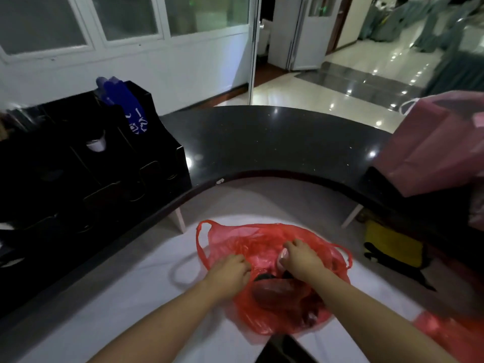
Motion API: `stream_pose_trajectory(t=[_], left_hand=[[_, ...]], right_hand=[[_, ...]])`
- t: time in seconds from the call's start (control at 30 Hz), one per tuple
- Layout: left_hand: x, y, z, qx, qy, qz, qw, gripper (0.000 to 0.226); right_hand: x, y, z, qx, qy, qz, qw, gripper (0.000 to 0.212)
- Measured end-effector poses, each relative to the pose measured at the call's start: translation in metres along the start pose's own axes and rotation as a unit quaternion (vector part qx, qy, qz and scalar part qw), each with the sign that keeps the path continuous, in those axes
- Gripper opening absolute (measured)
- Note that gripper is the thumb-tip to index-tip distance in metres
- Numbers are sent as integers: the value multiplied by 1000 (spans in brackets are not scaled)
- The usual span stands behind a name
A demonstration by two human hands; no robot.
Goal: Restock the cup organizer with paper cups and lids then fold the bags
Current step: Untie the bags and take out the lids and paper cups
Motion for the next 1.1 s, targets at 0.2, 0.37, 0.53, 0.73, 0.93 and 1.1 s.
stream_pose_trajectory(t=[0.2,0.37,0.53,0.73,0.93,1.1], left_hand=[[-19,3,36,-32,-47,10,998,38],[-42,-5,52,-9,-97,26,995,46],[-47,1,57,-12,-133,39,990,45],[-45,5,62,2,-150,35,988,47],[-51,5,64,34,-177,25,983,48],[-53,10,65,49,-180,-2,982,49]], right_hand=[[-14,11,16,-55,-45,-56,996,55],[-7,22,22,-96,-68,-48,992,65],[-13,20,26,-61,-62,-94,992,58],[-25,10,39,-91,-105,-95,986,57],[-41,13,54,-112,-184,-76,974,99],[-52,12,55,-116,-163,-51,978,98]])
Point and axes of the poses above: each hand's wrist, its own z-axis towards the middle knuckle, its own x-axis out of the back of the hand, y = z × x, the point moved 3 cm from there along z, towards the middle knuckle, and after that the axes turned 2 degrees about y, right-handed, at the moved point
